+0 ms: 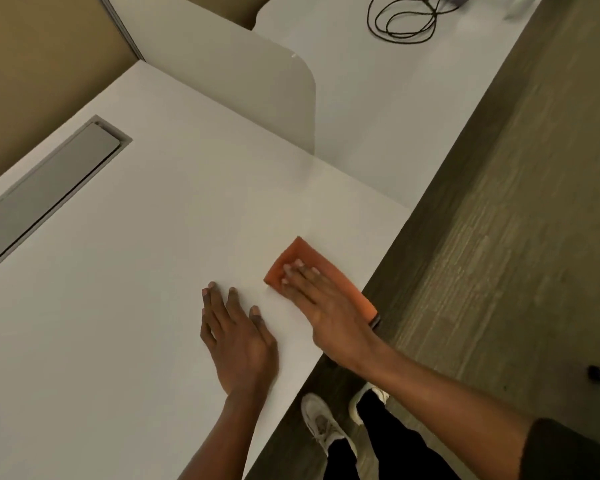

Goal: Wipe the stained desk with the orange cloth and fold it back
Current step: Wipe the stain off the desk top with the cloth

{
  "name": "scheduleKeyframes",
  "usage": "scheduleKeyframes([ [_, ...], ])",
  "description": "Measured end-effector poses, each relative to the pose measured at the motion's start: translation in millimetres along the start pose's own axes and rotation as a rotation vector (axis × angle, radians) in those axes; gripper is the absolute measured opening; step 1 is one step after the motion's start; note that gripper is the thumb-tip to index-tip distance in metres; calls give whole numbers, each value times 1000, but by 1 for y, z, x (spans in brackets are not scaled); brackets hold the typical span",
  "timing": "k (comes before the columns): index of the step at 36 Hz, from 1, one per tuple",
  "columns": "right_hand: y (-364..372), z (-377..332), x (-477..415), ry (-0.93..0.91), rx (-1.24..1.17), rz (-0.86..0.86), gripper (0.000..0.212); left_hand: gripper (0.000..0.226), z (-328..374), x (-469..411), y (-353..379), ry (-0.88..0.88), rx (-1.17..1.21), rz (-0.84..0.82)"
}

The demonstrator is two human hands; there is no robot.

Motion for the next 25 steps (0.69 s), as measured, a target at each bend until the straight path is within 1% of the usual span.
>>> scheduleKeyframes([
  [3, -9, 13, 12, 106, 47, 96, 89, 61, 1, 1, -1, 0, 0, -8],
  [6, -23, 41, -5, 242, 92, 205, 79, 59, 2, 0, -3, 31, -13, -7],
  [8, -33, 62, -25, 347, 98, 264, 79, 59, 2, 1, -5, 40, -9, -9],
  [11, -47, 88, -48, 470, 112, 311, 80, 56, 3, 3, -8, 51, -3, -7],
  [13, -49, 92, -52, 485, 110, 321, 80, 52, 3, 3, -9, 52, -3, -7],
  [18, -36, 62, -18, 459, 50, 353, 83, 50, 3, 4, -8, 57, -9, -9],
  [20, -21, 37, 9, 329, 25, 314, 87, 51, 2, 4, -7, 58, -14, -14],
  [23, 0, 9, 48, 70, 38, 169, 88, 52, 1, 3, -6, 52, -26, -14],
  [25, 2, 11, 58, -11, 35, 100, 88, 51, 2, 4, -4, 48, -32, -5],
])
Point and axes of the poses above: each hand's wrist, its own x-axis away from the middle knuckle, its own y-axis out of the palm, z = x × y, the point moved 1 cm from there along -x, towards the middle knuckle, and after that the axes turned 2 degrees about z, right-handed, at the moved point
